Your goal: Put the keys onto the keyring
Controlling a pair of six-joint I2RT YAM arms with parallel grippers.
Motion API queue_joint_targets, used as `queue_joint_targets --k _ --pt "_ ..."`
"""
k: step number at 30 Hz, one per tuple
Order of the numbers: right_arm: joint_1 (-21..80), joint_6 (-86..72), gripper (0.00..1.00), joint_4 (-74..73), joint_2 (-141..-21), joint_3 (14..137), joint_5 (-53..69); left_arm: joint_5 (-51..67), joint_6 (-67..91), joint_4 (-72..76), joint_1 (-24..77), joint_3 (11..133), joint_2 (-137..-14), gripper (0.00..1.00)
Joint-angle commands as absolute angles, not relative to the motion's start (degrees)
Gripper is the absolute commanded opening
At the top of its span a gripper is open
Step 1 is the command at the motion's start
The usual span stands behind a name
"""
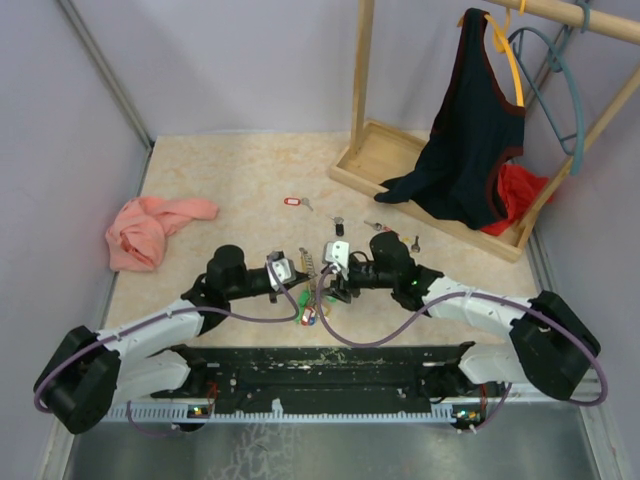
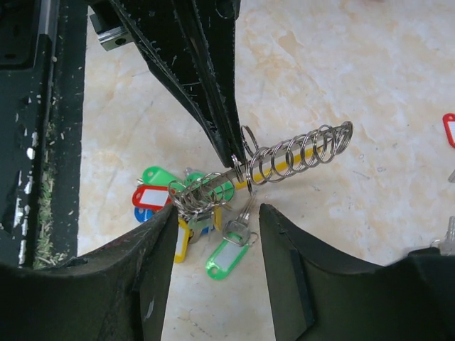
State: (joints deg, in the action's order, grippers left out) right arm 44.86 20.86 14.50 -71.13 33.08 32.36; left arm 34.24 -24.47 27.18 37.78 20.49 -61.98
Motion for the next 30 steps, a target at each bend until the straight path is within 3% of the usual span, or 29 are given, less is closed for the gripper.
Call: queue_joint_targets --k 1,11,30 --pt "45.17 26.83 0.48 21.33 -72.87 33.68 35.05 34.14 -25.98 26.09 37.88 22.95 -62.24 0.0" --pt "45.15 25.98 0.29 23.12 -76.61 35.14 37.4 33.95 -25.82 26.39 37.88 23.12 -62.44 0.0" --pt "45.09 24.5 0.27 27.65 -78.18 35.05 37.7 37.79 -26.13 28.44 37.88 21.55 -60.95 0.0"
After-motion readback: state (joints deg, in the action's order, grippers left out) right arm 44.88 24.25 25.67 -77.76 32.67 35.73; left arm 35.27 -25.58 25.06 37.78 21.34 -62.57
